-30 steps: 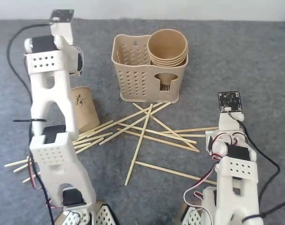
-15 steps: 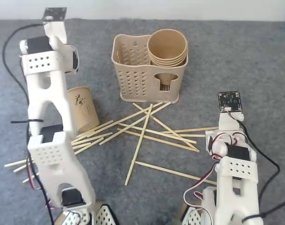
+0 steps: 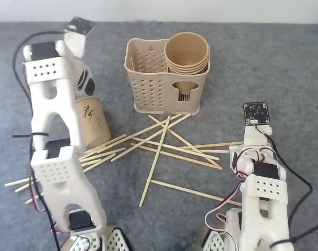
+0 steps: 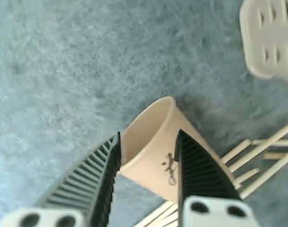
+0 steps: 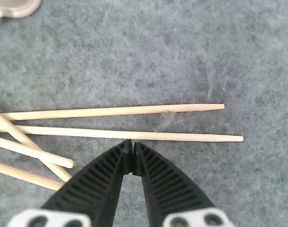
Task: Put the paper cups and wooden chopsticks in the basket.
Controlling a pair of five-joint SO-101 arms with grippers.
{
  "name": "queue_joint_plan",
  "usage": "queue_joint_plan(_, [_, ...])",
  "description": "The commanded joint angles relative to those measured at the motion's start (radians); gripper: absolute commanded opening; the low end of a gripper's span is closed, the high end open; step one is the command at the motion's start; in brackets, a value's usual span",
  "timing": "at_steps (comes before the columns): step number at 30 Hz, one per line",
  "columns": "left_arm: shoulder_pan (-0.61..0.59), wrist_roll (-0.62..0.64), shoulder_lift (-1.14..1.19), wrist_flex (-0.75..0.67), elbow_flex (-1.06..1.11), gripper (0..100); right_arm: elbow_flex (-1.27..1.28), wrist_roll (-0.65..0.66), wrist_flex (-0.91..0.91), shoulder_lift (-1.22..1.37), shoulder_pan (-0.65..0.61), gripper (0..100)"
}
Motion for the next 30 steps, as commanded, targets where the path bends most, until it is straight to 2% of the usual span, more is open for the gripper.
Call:
queue_joint_plan(1, [-0.008, -0.173, 0.020, 0.032, 0.002, 18, -0.009, 0.018, -0.010, -0.030, 0.008, 0.8])
queue_joint_plan(3, [-0.012, -0.222, 0.066, 0.029, -0.018, 18, -0.009, 0.018, -0.008, -0.030, 0.008, 0.8])
queue_joint_plan(10, [-0.029, -0.276, 0.212, 0.034, -0.111, 18, -0.008, 0.018, -0.012, -0.030, 0.008, 0.8])
queue_joint_plan(13, [-0.032, -0.295, 0.215, 0.035, -0.108, 13, -0.008, 0.018, -0.015, -0.030, 0.008, 0.8])
queue_joint_plan(18, [-0.029, -0.296, 0.215, 0.035, -0.108, 1, -0.008, 0.018, -0.016, -0.030, 0.008, 0.8])
queue_joint_plan(23, [-0.048, -0.288, 0.213, 0.037, -0.108, 1, -0.008, 0.028, -0.016, -0.030, 0.010, 0.8])
queue_joint_plan(30, [-0.069, -0.206, 0.152, 0.037, -0.076, 1, -0.008, 0.035, -0.016, -0.030, 0.008, 0.8])
